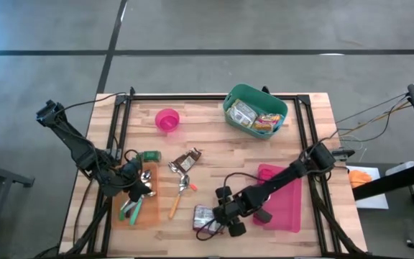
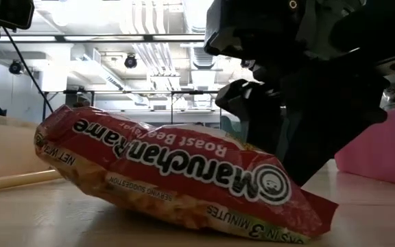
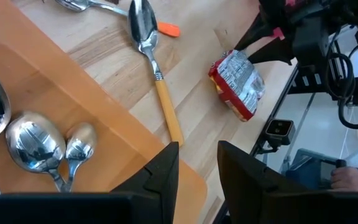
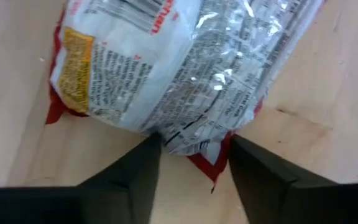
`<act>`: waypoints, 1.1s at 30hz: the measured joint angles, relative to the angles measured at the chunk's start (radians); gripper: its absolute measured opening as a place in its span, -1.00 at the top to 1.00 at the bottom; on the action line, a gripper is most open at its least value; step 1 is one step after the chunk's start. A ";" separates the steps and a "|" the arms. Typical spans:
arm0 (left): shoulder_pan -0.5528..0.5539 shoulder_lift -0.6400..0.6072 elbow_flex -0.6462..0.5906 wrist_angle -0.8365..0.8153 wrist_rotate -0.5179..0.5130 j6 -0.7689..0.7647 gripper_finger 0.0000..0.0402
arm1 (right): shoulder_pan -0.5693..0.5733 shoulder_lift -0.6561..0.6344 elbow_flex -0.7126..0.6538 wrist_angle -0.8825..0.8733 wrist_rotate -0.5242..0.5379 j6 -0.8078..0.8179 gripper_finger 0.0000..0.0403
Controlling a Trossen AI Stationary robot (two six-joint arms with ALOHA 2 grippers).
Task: Pick & Place Food Item
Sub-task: Put the red noodle pack into the green bin
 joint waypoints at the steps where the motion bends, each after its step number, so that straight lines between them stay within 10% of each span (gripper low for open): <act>1: 0.000 0.000 0.000 0.000 0.000 0.000 0.44 | 0.000 0.000 0.000 0.000 0.000 0.000 0.23; 10: 0.006 0.000 0.000 0.000 0.000 -0.002 0.44 | 0.000 0.002 -0.002 0.003 0.003 0.039 0.91; 33: 0.006 0.000 0.000 -0.001 -0.002 0.001 0.44 | 0.042 -0.203 -0.018 -0.015 0.105 0.341 0.96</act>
